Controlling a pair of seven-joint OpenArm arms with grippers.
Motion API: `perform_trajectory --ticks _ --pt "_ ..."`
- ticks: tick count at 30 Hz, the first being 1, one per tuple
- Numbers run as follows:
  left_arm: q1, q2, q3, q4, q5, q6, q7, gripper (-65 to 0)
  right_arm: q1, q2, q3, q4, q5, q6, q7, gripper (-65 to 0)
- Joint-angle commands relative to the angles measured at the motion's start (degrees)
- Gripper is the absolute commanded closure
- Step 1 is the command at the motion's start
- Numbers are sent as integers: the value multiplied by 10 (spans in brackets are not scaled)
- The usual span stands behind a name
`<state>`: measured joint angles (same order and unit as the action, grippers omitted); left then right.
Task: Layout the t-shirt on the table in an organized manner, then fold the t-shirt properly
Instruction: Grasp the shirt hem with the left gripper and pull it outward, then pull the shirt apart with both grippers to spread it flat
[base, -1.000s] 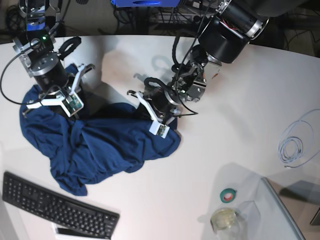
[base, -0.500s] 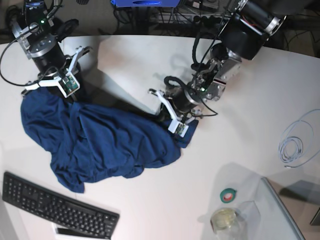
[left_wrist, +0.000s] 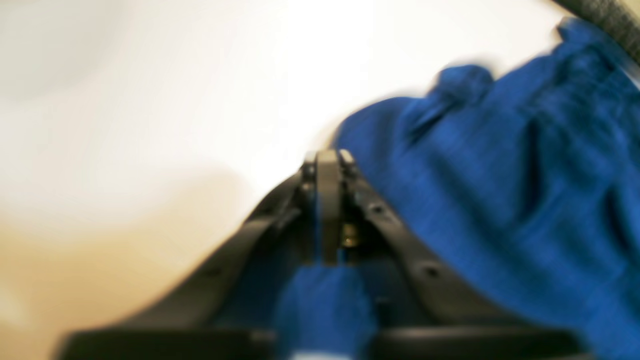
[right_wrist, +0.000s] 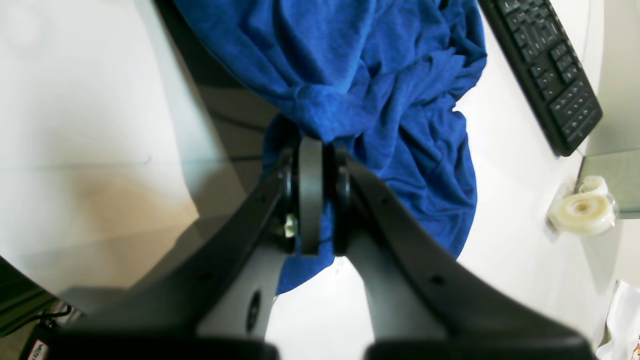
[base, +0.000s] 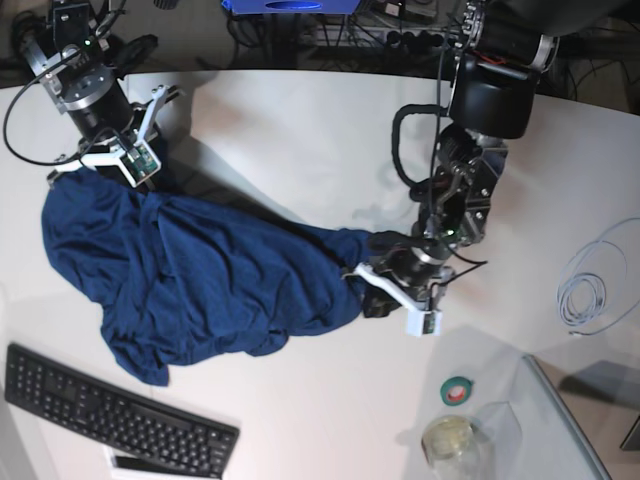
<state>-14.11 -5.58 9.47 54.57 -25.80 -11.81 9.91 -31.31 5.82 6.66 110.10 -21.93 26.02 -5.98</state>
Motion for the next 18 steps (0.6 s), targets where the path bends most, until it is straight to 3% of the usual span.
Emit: perform_trajectory --ticks 1,6,12,15,18 --pt "-18 0 -1 -8 -2 -1 -8 -110 -2 2 2 9 4 -5 15 0" --pt "-65 34 -1 -63 3 -1 -12 -202 -1 2 2 9 4 -5 15 0" --pt "-104 39 -1 -103 3 -1 -12 -441 -2 2 2 9 4 -5 15 0" --pt "-132 40 0 -143 3 -1 -12 -453 -3 2 2 8 4 -5 15 0" --pt "-171 55 0 -216 4 -3 -13 -421 -1 2 2 8 4 -5 15 0"
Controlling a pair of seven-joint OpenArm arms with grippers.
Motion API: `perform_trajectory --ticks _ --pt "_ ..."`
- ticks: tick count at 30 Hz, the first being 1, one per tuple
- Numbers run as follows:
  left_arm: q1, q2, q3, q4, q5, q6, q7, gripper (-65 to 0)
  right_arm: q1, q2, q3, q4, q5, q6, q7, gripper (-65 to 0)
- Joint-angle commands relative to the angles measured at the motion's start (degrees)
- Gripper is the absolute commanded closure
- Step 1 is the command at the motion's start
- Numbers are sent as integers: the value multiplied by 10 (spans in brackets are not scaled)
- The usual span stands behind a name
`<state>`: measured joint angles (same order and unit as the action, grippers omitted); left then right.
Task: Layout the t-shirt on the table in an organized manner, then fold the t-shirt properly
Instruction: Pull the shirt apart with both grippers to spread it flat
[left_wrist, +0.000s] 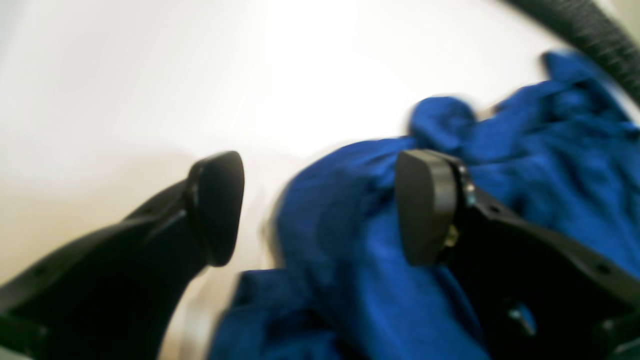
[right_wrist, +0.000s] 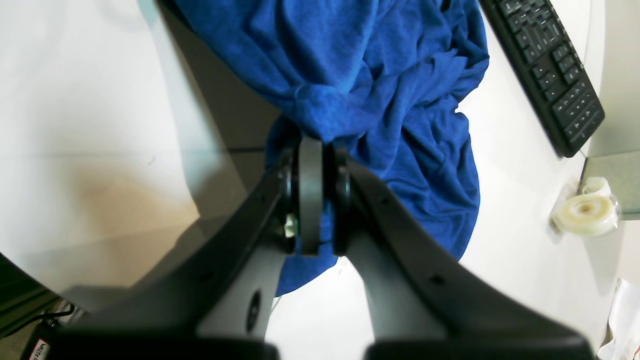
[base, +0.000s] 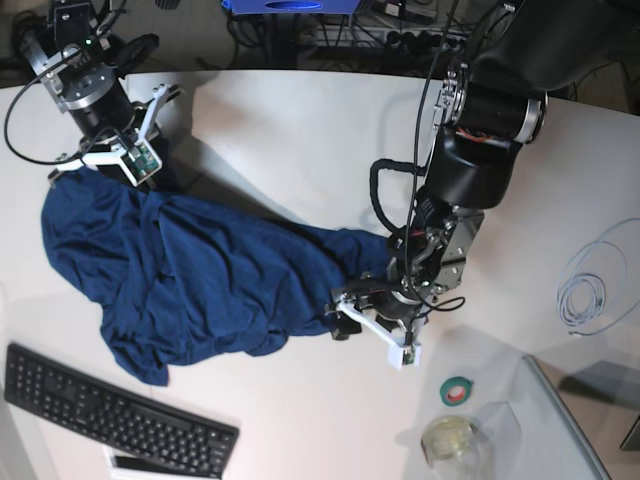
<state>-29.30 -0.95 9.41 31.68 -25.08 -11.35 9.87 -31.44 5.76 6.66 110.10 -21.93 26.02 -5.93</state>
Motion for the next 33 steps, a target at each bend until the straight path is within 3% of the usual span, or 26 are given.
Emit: perform_trajectory --ticks 1,7,10,14,19,23,27,29,33 --pt "-32 13 0 -10 -4 -8 -13 -408 1 3 2 8 4 -5 14 0" --pt "-61 33 4 -54 -3 -8 -14 -293 2 2 0 8 4 -5 14 0" --pt "-60 34 55 -67 -5 -6 -13 -248 2 2 1 8 4 -5 14 0" --pt "-58 34 80 -79 -9 -4 -13 -245 2 2 1 8 4 -6 14 0" --pt "-50 29 80 -78 -8 57 -13 -245 2 2 1 8 4 -6 14 0" --pt "-50 28 80 -78 -5 64 -13 -229 3 2 0 8 4 -6 14 0" --pt "-52 28 80 -75 -7 65 -13 0 4 2 1 8 4 -6 14 0" --pt "-57 28 79 -73 -8 65 -13 0 12 2 2 4 4 -6 14 0" --pt "-54 15 80 8 -8 109 -8 0 46 2 2 -46 3 -7 14 0"
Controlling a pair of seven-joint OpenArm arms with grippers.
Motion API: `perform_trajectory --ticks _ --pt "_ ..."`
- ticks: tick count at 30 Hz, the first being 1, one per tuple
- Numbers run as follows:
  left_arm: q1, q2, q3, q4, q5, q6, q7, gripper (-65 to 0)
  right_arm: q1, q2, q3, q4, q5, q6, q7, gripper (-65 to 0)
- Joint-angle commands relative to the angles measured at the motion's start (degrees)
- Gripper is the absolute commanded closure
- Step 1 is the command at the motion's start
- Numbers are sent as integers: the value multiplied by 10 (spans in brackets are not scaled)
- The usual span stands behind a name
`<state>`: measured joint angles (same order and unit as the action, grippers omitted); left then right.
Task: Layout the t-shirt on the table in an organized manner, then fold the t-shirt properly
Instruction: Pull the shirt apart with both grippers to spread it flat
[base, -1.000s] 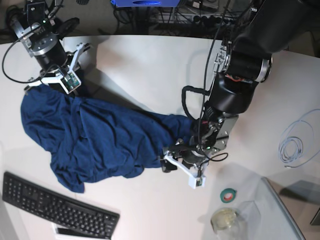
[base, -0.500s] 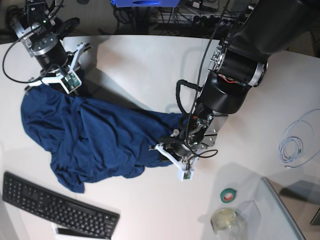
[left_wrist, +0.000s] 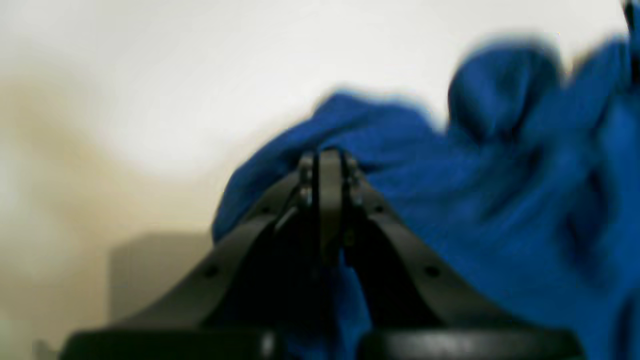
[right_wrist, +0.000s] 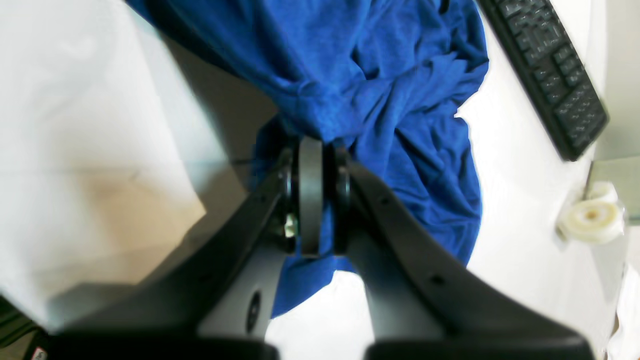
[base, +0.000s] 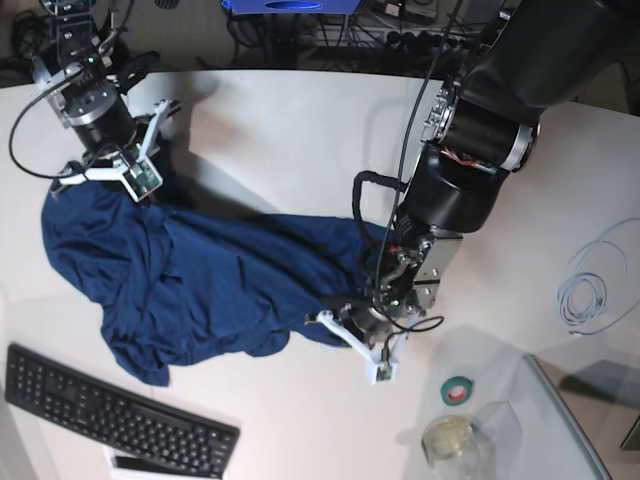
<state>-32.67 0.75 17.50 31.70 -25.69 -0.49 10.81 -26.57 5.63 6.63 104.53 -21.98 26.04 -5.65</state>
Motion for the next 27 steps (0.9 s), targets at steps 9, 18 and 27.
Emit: perform_trajectory --ticks 9,18,27 --pt "47 -62 -23 284 -3 36 95 0 55 -15 56 -37 3 -6 11 0" --pt "261 -120 -157 639 2 93 285 0 -4 -19 17 6 4 -5 11 0" --pt "450 -143 -232 764 5 93 381 0 -18 -31 -3 -52 63 71 -64 0"
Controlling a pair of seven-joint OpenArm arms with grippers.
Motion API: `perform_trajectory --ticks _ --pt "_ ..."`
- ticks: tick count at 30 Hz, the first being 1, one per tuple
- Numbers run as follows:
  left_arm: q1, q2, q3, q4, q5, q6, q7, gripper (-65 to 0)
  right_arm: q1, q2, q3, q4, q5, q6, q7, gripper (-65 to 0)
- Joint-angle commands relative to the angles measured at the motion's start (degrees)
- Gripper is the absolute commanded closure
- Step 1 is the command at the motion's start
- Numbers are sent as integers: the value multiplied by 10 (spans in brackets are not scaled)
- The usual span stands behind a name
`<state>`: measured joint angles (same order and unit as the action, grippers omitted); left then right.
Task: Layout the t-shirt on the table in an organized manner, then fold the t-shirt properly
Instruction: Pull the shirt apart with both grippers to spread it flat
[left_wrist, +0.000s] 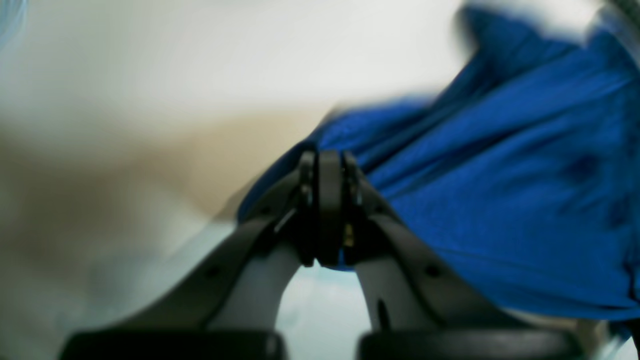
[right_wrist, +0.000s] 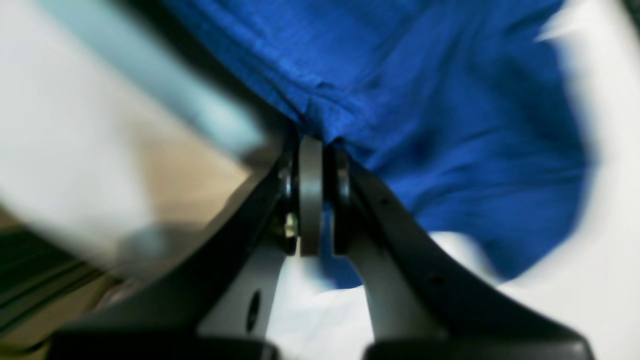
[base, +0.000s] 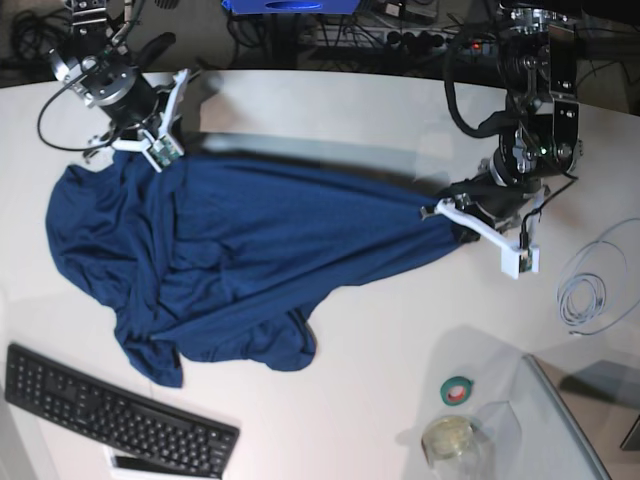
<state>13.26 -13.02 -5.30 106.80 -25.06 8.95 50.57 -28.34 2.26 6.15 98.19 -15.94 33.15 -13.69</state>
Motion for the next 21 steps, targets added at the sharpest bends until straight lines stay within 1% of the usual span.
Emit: perform_trajectory --ticks 1,4,6,7,8,9,10,12,13,14,15,16,17,19,20,21 --pt "2 -9 -4 12 6 -1 -16 0 0 3 -1 5 20 0 6 0" --pt "31 -8 -4 11 54 -1 -16 0 0 2 -3 0 61 0 -6 -2" --pt "45 -6 1 11 98 -1 -16 0 -3 -8 -3 0 82 0 -6 -8" --pt "52 -5 2 8 117 -1 -16 0 -5 -10 -2 2 89 0 -6 -33" --pt "56 -4 2 8 133 -2 -16 0 -7 -12 -2 2 95 0 -10 -81" --pt "60 -1 2 7 146 -2 -16 0 -10 -13 -2 3 99 0 -23 -152" --pt "65 3 2 5 159 -2 -16 0 -10 -13 -2 3 99 0 -36 -236" --pt "67 7 1 1 174 -3 -16 0 -12 -13 0 3 101 0 -41 -383" --pt "67 7 2 -8 180 -3 -16 0 -14 -13 3 7 110 0 -31 -426" --pt "67 7 2 -17 183 -3 -16 0 -19 -13 8 13 134 -1 -12 -437" --pt "67 7 2 -28 186 -3 -16 0 -24 -13 33 19 170 -12 13 -429" --pt "67 7 2 -37 186 -3 -16 0 -25 -13 59 24 210 -36 32 -423" --pt "67 7 2 -44 186 -3 -17 0 -21 -13 86 27 250 -65 38 -428" --pt "66 7 2 -57 186 -3 -18 0 1 -11 138 26 303 -103 36 -461" --pt "66 7 1 -61 186 -3 -18 0 13 -11 173 23 324 -117 35 -485" --pt "66 7 1 -65 186 -3 -18 0 25 -11 199 9 340 -122 34 -498"
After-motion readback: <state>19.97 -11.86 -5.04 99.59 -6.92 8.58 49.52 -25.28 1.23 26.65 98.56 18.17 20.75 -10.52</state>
